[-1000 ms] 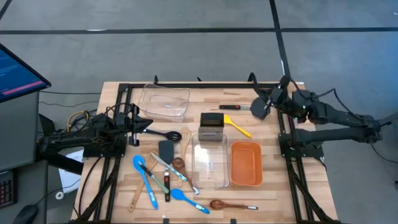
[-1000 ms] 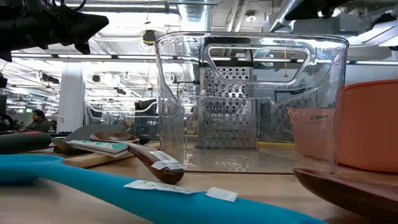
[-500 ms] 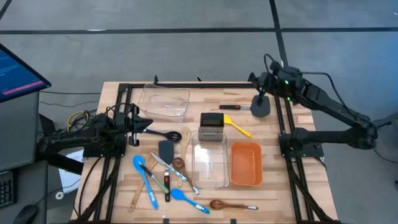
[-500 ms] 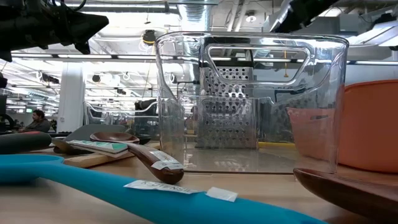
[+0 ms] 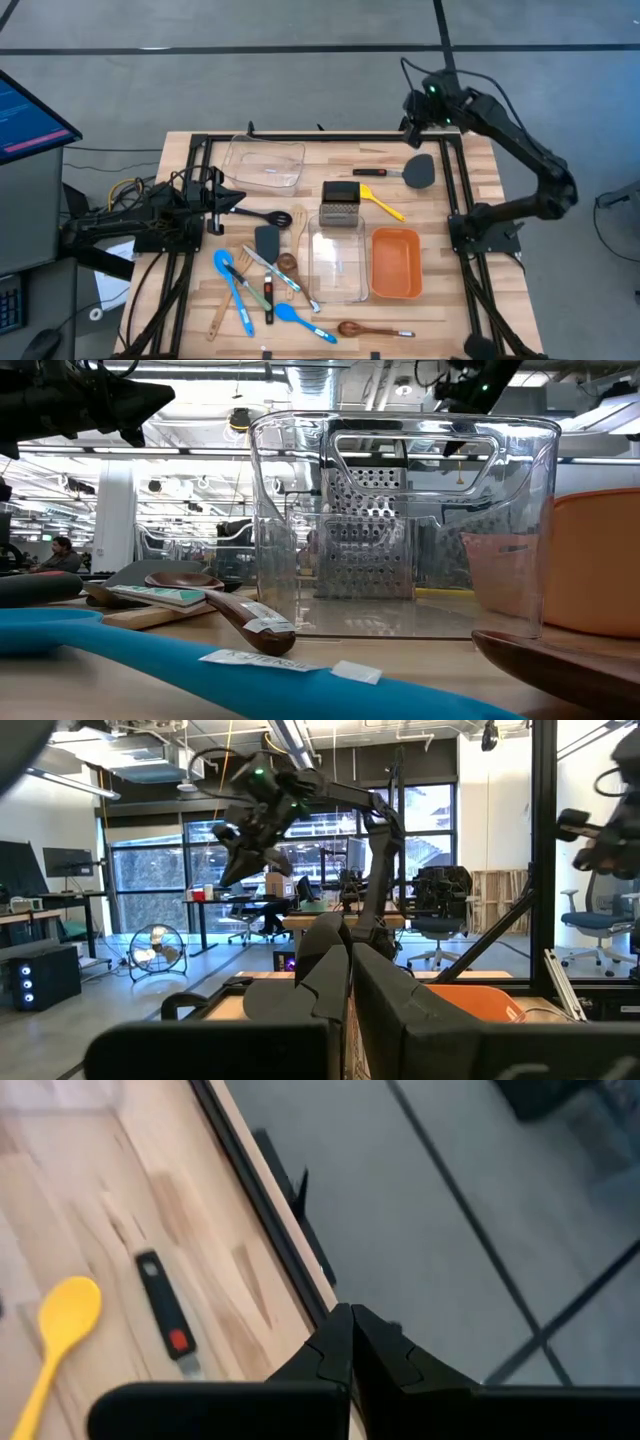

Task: Pick & Place Kitchen Items
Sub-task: Put the top black spatula into the bottom transparent bin

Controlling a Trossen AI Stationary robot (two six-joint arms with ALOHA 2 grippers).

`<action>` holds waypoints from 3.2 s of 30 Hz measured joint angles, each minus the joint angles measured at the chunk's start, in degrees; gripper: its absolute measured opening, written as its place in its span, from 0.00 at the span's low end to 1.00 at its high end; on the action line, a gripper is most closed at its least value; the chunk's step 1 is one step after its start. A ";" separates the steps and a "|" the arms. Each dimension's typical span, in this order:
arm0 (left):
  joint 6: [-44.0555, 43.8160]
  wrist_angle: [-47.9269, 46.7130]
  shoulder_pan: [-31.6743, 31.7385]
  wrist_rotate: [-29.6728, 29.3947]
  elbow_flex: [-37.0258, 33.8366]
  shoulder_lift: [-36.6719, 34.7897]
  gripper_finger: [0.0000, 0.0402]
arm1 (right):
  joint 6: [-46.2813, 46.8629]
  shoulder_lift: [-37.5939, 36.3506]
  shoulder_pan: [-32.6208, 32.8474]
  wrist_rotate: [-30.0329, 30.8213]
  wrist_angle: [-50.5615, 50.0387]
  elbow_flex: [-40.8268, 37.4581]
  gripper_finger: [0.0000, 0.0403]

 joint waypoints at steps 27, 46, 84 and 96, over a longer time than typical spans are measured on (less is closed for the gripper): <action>0.00 0.00 0.00 0.00 0.00 -0.02 0.02 | -4.31 24.30 -9.22 -8.99 -21.31 7.01 0.00; -0.02 0.00 0.02 0.00 0.00 -0.02 0.02 | -2.46 26.14 -1.13 -14.86 -18.57 6.16 0.00; 0.20 0.00 0.02 0.00 0.00 -0.02 0.02 | 0.43 17.72 0.99 -11.89 6.93 -17.67 0.30; 0.22 0.00 0.02 0.00 0.00 -0.02 0.02 | 2.57 17.75 1.26 -8.50 11.21 -17.67 0.57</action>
